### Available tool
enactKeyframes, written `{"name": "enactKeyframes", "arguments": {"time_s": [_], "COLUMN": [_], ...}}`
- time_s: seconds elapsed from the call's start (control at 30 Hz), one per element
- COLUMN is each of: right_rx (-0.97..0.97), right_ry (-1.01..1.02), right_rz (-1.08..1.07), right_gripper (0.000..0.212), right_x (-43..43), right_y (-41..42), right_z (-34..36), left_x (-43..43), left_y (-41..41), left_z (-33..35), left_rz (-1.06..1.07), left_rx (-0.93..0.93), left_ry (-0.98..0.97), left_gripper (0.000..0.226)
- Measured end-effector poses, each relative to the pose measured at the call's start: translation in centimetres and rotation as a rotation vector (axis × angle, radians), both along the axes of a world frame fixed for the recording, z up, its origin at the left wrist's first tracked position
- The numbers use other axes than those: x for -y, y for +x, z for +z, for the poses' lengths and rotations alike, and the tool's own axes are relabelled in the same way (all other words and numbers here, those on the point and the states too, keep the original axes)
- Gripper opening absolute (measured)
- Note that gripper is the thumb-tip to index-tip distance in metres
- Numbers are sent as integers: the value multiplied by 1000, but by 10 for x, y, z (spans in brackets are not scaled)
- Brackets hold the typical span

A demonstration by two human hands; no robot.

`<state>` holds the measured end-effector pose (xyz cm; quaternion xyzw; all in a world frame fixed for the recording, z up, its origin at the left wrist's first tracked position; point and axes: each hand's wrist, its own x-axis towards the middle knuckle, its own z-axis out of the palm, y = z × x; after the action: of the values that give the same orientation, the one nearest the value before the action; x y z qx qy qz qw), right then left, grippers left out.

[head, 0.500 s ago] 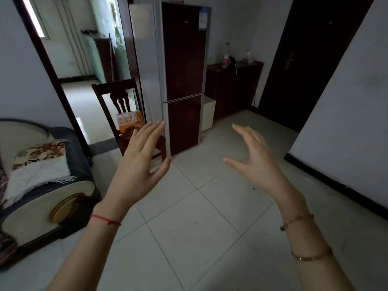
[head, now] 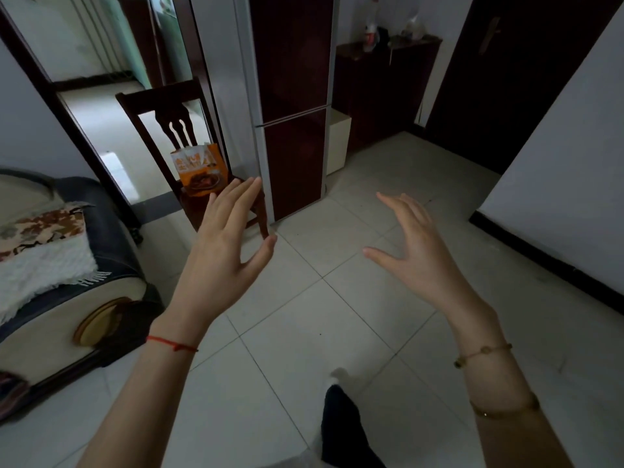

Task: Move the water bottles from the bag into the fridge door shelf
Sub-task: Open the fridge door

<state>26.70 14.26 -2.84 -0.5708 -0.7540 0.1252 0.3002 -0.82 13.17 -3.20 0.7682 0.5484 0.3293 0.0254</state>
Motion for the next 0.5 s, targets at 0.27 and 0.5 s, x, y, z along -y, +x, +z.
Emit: {"name": "enactKeyframes", "arguments": {"time_s": [0.27, 0.5], "right_rx": [-25, -26], "right_ry": [-58, -76], "right_rz": [33, 123], "right_gripper": [79, 78], "right_x": [-104, -226], "right_y": [9, 14], "right_z": [-26, -21], "left_x": [-95, -198], "left_y": [4, 15], "left_z": [-15, -11], "left_rz": [17, 98], "left_rx": [-26, 11], "left_ry": [-46, -26], "left_gripper": [71, 69]}}
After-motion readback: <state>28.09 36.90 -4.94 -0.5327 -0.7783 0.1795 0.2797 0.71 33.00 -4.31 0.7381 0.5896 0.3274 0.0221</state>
